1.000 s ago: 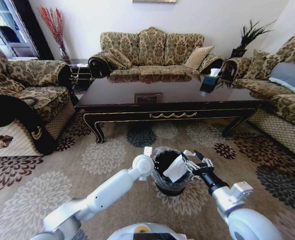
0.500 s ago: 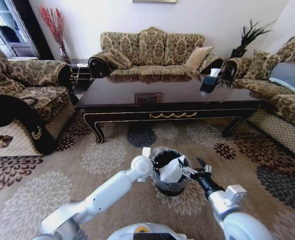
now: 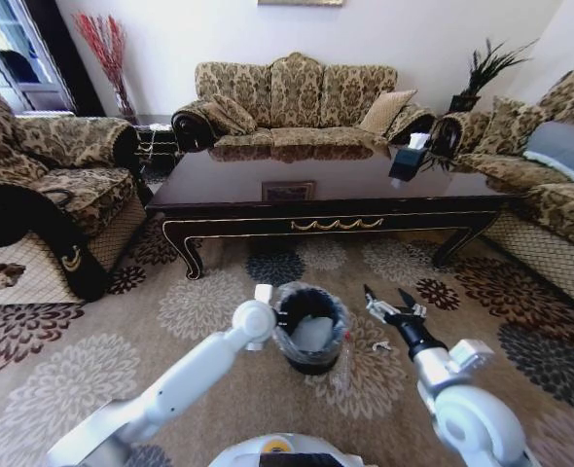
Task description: Move to the front of the table and pick up the trash from the floor, then place it into the trash bin.
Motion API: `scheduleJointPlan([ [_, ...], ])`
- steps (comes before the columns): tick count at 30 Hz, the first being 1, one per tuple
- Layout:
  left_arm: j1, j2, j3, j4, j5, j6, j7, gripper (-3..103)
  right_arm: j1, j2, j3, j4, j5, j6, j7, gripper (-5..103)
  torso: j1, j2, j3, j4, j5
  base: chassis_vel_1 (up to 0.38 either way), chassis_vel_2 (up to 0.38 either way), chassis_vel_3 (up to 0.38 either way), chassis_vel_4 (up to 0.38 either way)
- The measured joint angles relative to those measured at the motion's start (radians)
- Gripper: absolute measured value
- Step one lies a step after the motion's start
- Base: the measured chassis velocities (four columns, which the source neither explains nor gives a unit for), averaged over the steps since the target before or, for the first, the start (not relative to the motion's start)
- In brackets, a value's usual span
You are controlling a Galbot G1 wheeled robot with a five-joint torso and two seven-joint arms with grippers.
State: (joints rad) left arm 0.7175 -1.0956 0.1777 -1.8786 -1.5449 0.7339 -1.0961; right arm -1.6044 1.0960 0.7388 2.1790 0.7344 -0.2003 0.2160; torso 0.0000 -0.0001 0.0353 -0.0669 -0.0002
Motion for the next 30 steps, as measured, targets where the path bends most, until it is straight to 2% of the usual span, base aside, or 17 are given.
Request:
scheduleJointPlan([
  [6, 0.124, 0.068, -0.142, -0.049, 0.01, 0.0, 0.041, 0, 0.085, 0.04, -0.042, -0.297, -0.055, 0.041, -0.038, 100, 0.0, 0.0, 0.0, -0.0002, 0.0002, 0.0, 0.0, 0.0, 0.0],
  [7, 0.124, 0.068, -0.142, -0.049, 0.01, 0.0, 0.041, 0, 0.085, 0.04, -0.042, -0.297, -0.055, 0.041, -0.038, 100, 0.0, 0.0, 0.0, -0.0002, 0.0002, 0.0, 0.0, 0.0, 0.0],
  [12, 0.224, 0.11, -0.206, -0.093, 0.034, 0.001, 0.07, 0, 0.194, 0.08, -0.095, -0.529, -0.08, 0.056, -0.036, 100, 0.0, 0.0, 0.0, -0.0001, 0.0002, 0.0, 0.0, 0.0, 0.0],
  [23, 0.315, 0.131, -0.256, -0.149, 0.062, 0.002, 0.078, 0, 0.35, 0.116, -0.162, -0.822, -0.123, 0.073, -0.004, 100, 0.0, 0.0, 0.0, -0.0001, 0.0002, 0.0, 0.0, 0.0, 0.0],
  [30, 0.326, 0.139, -0.263, -0.165, 0.065, 0.002, 0.08, 0, 0.469, 0.142, -0.186, -0.985, -0.126, 0.075, 0.006, 100, 0.0, 0.0, 0.0, -0.0001, 0.0, 0.0, 0.0, 0.0, 0.0],
])
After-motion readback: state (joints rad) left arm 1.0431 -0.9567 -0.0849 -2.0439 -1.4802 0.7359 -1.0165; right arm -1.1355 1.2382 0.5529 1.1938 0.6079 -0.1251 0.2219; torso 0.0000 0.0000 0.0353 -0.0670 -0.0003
